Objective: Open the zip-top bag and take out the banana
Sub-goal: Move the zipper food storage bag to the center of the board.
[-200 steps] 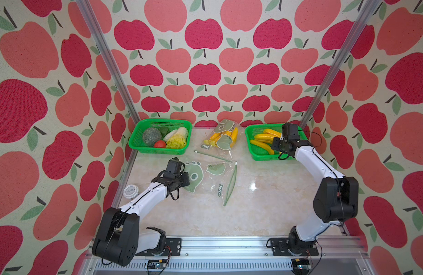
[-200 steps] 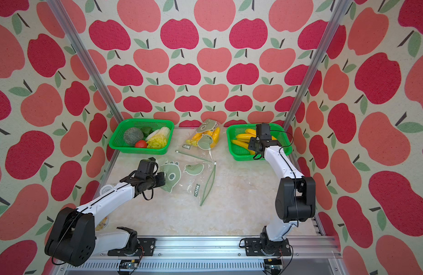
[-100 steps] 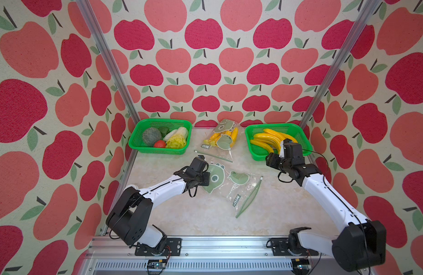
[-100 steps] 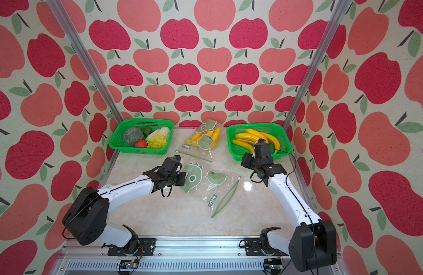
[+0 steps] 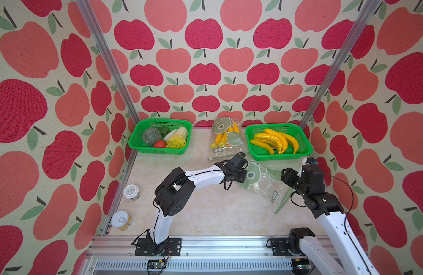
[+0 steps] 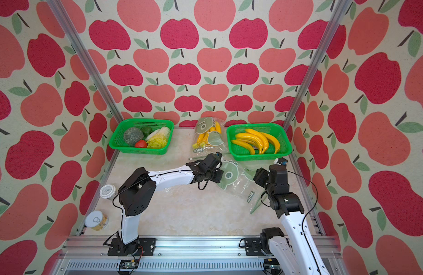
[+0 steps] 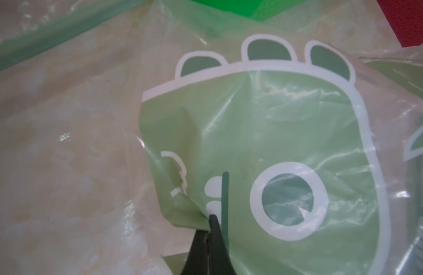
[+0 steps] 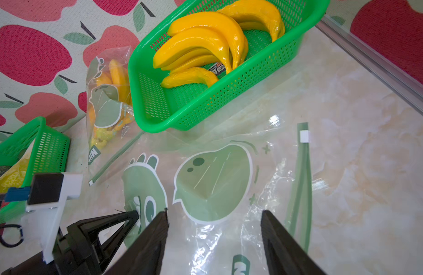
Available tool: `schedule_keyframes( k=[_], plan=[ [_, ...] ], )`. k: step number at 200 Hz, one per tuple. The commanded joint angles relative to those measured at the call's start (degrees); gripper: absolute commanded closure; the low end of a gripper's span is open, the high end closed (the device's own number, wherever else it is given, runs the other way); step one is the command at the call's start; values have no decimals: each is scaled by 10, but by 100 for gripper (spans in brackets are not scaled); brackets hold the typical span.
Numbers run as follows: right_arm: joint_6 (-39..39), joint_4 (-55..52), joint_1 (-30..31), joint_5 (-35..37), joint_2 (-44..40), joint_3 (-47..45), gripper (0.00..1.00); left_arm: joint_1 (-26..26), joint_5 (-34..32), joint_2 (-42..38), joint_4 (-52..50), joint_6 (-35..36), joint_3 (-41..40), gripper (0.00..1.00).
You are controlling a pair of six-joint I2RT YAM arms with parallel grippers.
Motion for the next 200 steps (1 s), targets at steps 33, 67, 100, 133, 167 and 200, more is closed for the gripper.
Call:
schedule_keyframes(
  k=[33,67,100,133,167,200],
  plan=[
    [21,-8,-2,18,-3,-16,34,-26,47,33,-23,12,65,100],
    [54,-9,-3,20,-7,-35,34,-41,76,117,-32,20,173,100],
    [80,-30,-3,43,-12,-54,33,-58,127,166,-17,67,247,100],
    [103,-44,-5,67,-40,-72,33,-77,151,149,-6,112,237,100],
    [97,-43,-7,94,-61,-72,33,-93,155,97,60,101,146,100],
    [124,-28,-6,97,-62,-108,33,-86,152,160,30,91,235,100]
  ],
)
